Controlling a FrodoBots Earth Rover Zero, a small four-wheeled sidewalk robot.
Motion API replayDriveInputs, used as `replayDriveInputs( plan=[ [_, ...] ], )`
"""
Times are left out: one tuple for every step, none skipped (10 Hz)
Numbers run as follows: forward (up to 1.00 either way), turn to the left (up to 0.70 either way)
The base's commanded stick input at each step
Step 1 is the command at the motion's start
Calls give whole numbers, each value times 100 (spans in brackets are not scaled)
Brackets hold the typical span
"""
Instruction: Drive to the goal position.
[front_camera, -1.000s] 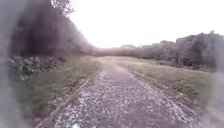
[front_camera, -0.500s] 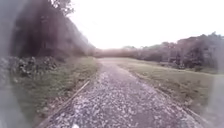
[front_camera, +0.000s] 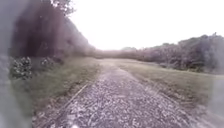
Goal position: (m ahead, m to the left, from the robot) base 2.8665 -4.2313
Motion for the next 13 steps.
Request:
replayDriveInputs(
  plan=[
    [50, 0],
    [50, 0],
    [50, 0],
    [50, 0],
    [50, 0],
    [50, -50],
    [50, -50],
    [50, 0],
    [50, 0],
    [50, 0],
    [50, 0],
    [50, 0],
    [50, 0]
  ],
)
